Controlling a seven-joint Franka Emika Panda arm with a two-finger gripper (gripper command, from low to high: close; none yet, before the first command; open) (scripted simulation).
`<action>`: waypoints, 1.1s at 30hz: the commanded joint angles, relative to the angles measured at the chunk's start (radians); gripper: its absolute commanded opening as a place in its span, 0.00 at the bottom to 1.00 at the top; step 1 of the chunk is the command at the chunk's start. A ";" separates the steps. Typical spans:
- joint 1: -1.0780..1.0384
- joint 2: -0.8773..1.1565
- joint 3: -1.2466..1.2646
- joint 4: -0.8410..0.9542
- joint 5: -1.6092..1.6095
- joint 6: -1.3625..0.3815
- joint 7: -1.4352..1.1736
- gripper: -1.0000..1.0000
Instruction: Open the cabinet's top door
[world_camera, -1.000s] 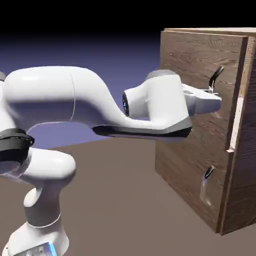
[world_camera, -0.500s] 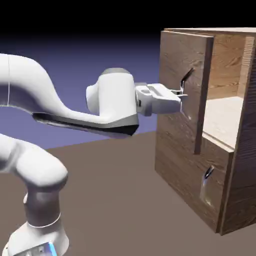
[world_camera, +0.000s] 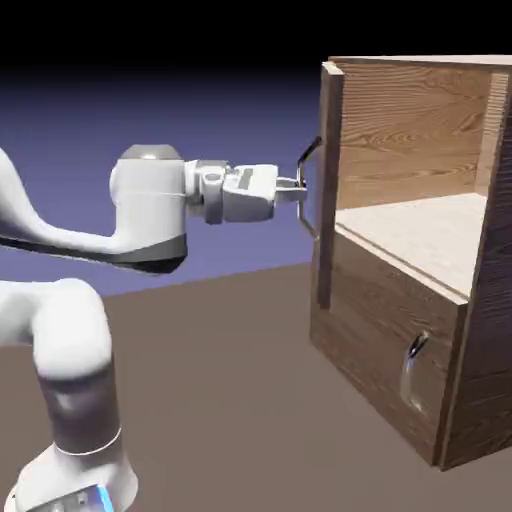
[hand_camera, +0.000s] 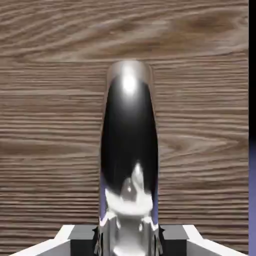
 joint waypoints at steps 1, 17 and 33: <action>-0.005 -0.022 0.020 -0.014 0.045 -0.011 -0.026 0.00; 0.159 -0.289 0.456 -0.109 0.732 -0.453 -0.334 0.00; 0.079 -0.147 1.025 0.249 1.230 -1.059 -0.343 0.00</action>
